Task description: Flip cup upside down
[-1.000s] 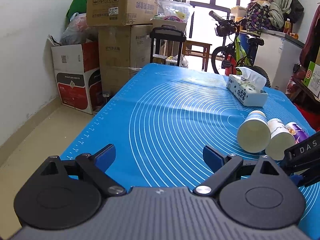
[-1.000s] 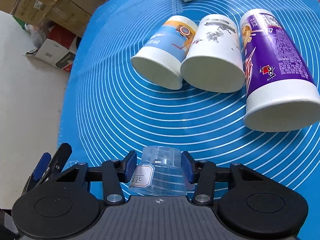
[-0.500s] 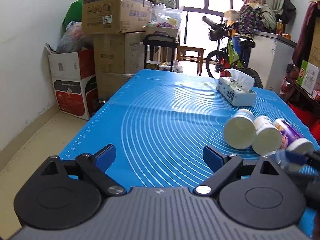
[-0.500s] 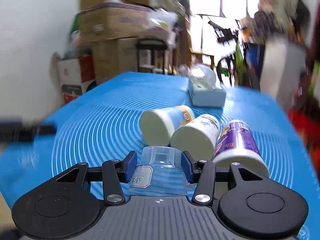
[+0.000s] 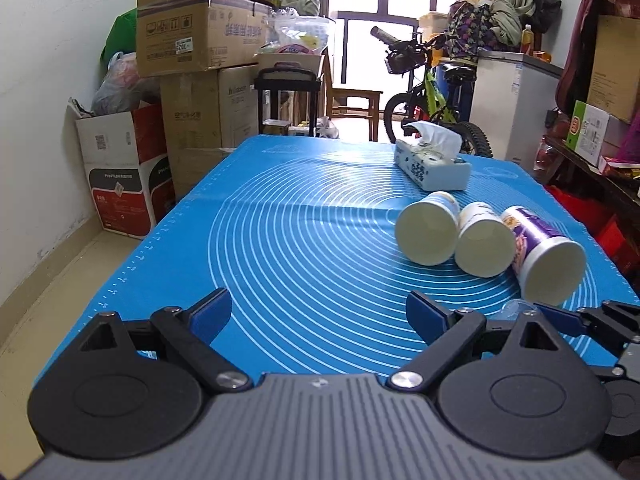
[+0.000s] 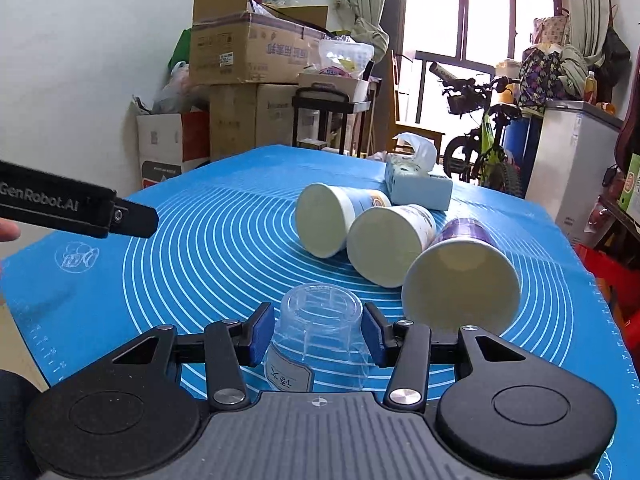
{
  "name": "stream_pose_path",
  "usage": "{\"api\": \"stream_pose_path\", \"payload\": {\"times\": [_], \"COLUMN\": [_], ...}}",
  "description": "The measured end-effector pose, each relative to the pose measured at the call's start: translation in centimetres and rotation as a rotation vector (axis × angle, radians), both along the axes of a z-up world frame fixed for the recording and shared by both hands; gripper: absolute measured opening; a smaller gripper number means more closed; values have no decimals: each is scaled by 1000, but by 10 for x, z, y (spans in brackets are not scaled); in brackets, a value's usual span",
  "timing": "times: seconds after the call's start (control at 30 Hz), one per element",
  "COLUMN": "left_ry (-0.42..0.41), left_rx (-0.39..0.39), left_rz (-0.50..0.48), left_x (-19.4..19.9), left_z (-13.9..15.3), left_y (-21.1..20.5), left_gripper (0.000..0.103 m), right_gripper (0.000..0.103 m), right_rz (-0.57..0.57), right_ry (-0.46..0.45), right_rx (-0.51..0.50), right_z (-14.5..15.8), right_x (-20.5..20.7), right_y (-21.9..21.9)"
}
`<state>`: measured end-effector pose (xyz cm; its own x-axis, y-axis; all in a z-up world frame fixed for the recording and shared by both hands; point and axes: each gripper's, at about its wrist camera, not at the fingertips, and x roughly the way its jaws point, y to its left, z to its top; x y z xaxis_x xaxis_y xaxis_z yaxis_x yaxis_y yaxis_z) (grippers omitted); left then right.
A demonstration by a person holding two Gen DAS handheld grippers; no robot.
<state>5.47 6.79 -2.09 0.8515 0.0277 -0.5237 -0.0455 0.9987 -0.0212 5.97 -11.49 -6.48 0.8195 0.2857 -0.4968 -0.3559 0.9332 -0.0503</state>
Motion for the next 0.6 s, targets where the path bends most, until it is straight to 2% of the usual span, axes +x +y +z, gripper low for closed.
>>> {"api": "stream_pose_path", "payload": {"times": [0.03, 0.23, 0.6], "left_ry": [-1, 7, 15], "left_rx": [2, 5, 16], "left_rz": [0, -21, -83], "left_x": [-2, -13, -45], "left_z": [0, 4, 12], "left_y": [-2, -11, -35], "left_gripper": [93, 93, 93], "right_gripper": [61, 80, 84], "right_rz": [-3, -16, -113], "right_ry": [0, 17, 65], "right_rx": [5, 79, 165], "right_z": [0, 11, 37], "right_x": [-1, -10, -49], "right_y": [-1, -16, -73]}}
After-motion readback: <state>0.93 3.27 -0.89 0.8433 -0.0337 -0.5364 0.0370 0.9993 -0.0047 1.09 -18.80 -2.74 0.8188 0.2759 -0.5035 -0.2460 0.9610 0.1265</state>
